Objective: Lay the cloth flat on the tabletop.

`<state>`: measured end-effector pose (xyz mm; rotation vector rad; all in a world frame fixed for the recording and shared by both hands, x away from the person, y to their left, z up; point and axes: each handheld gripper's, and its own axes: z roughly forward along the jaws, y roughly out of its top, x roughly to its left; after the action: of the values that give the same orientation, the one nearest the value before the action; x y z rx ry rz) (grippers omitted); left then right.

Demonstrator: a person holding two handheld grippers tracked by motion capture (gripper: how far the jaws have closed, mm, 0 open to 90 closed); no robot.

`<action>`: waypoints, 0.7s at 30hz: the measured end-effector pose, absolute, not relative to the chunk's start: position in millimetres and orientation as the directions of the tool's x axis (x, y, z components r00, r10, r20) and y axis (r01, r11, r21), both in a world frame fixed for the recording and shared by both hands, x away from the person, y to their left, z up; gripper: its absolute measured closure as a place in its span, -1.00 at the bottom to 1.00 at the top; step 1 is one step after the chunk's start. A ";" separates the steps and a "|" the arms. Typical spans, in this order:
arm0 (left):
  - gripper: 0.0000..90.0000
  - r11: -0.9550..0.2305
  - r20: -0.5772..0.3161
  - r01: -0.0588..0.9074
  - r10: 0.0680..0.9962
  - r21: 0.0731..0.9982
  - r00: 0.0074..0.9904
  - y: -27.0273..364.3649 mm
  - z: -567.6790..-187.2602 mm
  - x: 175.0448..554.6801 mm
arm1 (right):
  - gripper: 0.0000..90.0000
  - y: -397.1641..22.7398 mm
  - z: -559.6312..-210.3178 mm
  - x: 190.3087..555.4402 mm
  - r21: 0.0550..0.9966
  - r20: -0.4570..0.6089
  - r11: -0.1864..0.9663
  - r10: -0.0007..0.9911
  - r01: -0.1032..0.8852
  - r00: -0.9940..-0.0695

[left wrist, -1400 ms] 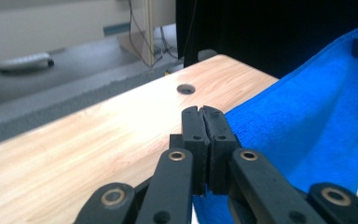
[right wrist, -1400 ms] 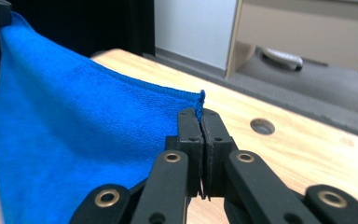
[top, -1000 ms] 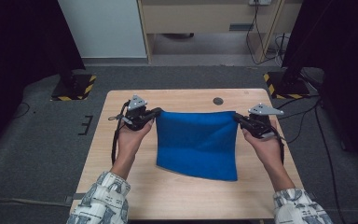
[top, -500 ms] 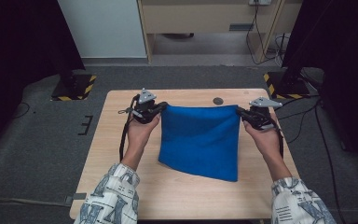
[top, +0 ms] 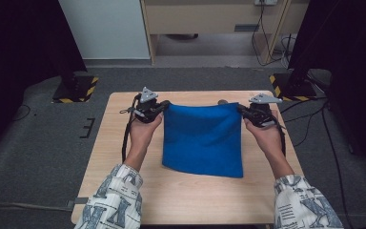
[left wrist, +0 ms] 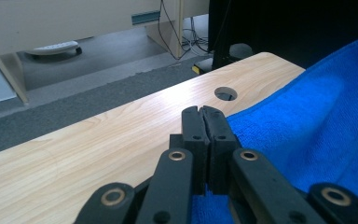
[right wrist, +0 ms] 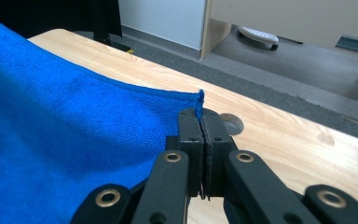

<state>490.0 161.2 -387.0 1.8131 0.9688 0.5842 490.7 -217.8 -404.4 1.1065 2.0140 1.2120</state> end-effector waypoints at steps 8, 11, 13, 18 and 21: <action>0.97 -0.210 -0.030 0.363 0.830 0.908 0.557 165.5 -385.8 496.0 | 0.97 -212.9 -401.7 502.9 0.884 -0.044 0.273 0.856 0.378 -0.515; 0.96 -0.210 -0.039 0.385 0.837 0.899 0.547 169.9 -392.7 504.2 | 0.97 -211.5 -405.2 510.7 0.879 -0.035 0.268 0.861 0.395 -0.507; 0.96 -0.215 -0.037 0.392 0.839 0.894 0.543 171.9 -398.5 508.7 | 0.97 -208.9 -410.5 517.3 0.873 -0.030 0.271 0.860 0.406 -0.510; 0.96 -0.215 -0.045 0.399 0.835 0.891 0.549 174.4 -409.5 516.0 | 0.97 -205.0 -419.2 522.1 0.866 -0.024 0.273 0.860 0.418 -0.510; 0.96 -0.216 -0.041 0.392 0.833 0.895 0.551 173.1 -412.1 518.7 | 0.97 -204.2 -423.0 524.8 0.864 -0.016 0.271 0.857 0.424 -0.515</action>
<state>518.7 173.1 -412.1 1.8209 1.0081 0.5729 524.8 -204.2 -423.0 1.1515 2.0578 1.1712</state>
